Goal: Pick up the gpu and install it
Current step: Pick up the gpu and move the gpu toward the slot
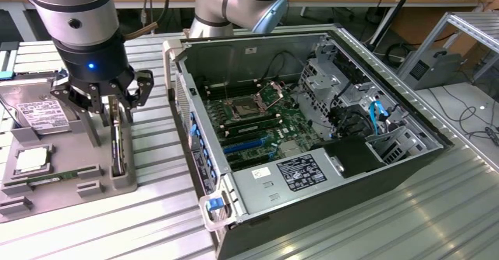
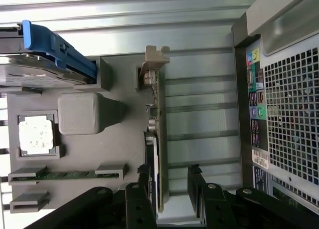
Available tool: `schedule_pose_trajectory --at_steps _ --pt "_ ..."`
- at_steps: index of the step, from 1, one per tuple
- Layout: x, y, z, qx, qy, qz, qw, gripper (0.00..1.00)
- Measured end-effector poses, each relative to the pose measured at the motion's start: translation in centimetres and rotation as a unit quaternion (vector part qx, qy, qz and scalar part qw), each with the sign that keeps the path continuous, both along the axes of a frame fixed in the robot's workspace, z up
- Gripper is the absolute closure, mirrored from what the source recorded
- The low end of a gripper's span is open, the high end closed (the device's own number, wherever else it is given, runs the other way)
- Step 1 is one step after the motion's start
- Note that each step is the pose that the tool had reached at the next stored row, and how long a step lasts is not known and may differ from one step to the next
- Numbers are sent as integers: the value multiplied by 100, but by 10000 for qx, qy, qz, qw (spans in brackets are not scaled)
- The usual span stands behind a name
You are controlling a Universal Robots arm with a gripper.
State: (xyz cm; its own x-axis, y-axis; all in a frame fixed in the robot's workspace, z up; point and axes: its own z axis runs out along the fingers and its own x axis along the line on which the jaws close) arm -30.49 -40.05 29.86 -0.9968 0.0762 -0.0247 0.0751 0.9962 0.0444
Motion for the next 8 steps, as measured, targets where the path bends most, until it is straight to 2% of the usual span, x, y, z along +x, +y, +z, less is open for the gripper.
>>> schedule_pose_trajectory --at_steps 8 --pt "0 0 -45 0 0 0 10000 56"
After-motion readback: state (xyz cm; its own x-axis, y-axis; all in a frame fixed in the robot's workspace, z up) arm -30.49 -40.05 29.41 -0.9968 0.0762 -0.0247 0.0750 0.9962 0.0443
